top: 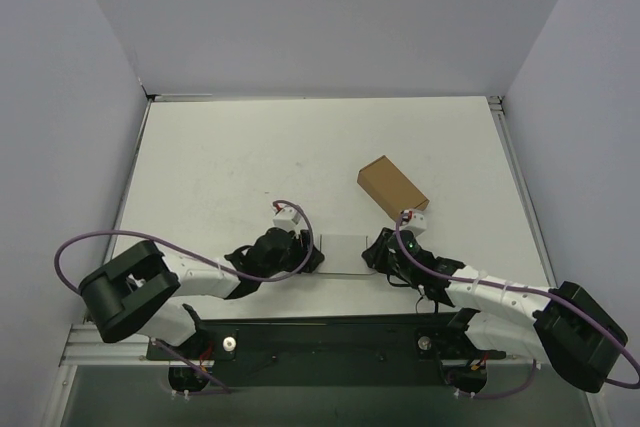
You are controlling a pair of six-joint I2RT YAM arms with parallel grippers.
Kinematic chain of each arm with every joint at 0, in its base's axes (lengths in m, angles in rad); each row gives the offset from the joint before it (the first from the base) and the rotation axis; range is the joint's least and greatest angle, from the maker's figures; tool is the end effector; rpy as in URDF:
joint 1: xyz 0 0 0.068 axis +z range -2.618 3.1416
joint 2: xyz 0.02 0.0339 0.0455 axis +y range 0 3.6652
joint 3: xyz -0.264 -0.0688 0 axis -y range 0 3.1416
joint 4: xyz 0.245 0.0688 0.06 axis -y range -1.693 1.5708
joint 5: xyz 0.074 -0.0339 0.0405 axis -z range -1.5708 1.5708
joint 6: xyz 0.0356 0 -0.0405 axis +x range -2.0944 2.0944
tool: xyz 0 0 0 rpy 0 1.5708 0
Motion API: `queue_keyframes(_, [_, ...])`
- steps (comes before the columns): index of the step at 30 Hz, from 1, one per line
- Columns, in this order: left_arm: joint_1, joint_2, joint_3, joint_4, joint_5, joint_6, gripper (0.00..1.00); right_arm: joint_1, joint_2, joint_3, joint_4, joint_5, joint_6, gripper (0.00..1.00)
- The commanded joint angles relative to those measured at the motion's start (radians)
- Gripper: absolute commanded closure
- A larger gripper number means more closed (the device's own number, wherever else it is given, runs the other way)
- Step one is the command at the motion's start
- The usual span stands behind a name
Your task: Fold the paper box
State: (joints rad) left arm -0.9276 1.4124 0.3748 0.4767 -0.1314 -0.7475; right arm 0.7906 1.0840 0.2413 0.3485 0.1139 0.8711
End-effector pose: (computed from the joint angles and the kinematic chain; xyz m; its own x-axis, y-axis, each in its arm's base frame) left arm 0.1519 -0.1949 0.1356 -0.7280 -0.1524 -0.6684 0.3161 0.7905 -0.5245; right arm 0.1440 0.1397 0.1520 -0.7013 0.3719 -0.6082 -0.1542 0.7538 0.6388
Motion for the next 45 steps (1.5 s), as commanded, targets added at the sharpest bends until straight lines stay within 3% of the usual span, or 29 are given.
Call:
queue_keyframes(1, [0.003,0.069,-0.002,0.056,0.024,0.017,0.47,-0.007,0.03,-0.057,-0.204,-0.02,-0.024,1.0])
queue_keyframes(3, [0.004,0.089,-0.02,0.085,0.039,0.014,0.47,-0.01,0.039,-0.057,-0.198,-0.026,-0.027,1.0])
queue_keyframes(7, [0.013,0.057,-0.048,0.138,0.052,-0.038,0.28,-0.031,0.053,-0.069,-0.183,-0.069,-0.035,1.0])
queue_keyframes(11, [0.03,-0.029,-0.039,0.105,0.055,-0.055,0.2,-0.063,0.039,-0.089,-0.168,-0.1,-0.02,1.0])
queue_keyframes(18, [0.062,-0.24,-0.065,-0.002,0.05,-0.067,0.16,-0.165,0.005,-0.16,-0.1,-0.229,0.022,1.0])
queue_keyframes(23, [0.116,-0.285,-0.077,-0.02,0.125,-0.055,0.14,-0.246,-0.015,-0.183,-0.066,-0.312,0.034,1.0])
queue_keyframes(31, [0.161,-0.107,-0.013,0.059,0.289,-0.035,0.13,-0.274,-0.004,-0.175,-0.077,-0.339,0.02,1.0])
queue_keyframes(40, [0.164,0.135,0.015,0.327,0.395,-0.108,0.14,-0.284,-0.015,-0.18,-0.08,-0.341,0.022,1.0])
queue_keyframes(45, [0.156,0.264,0.018,0.48,0.463,-0.188,0.23,-0.286,-0.006,-0.177,-0.075,-0.342,0.02,1.0])
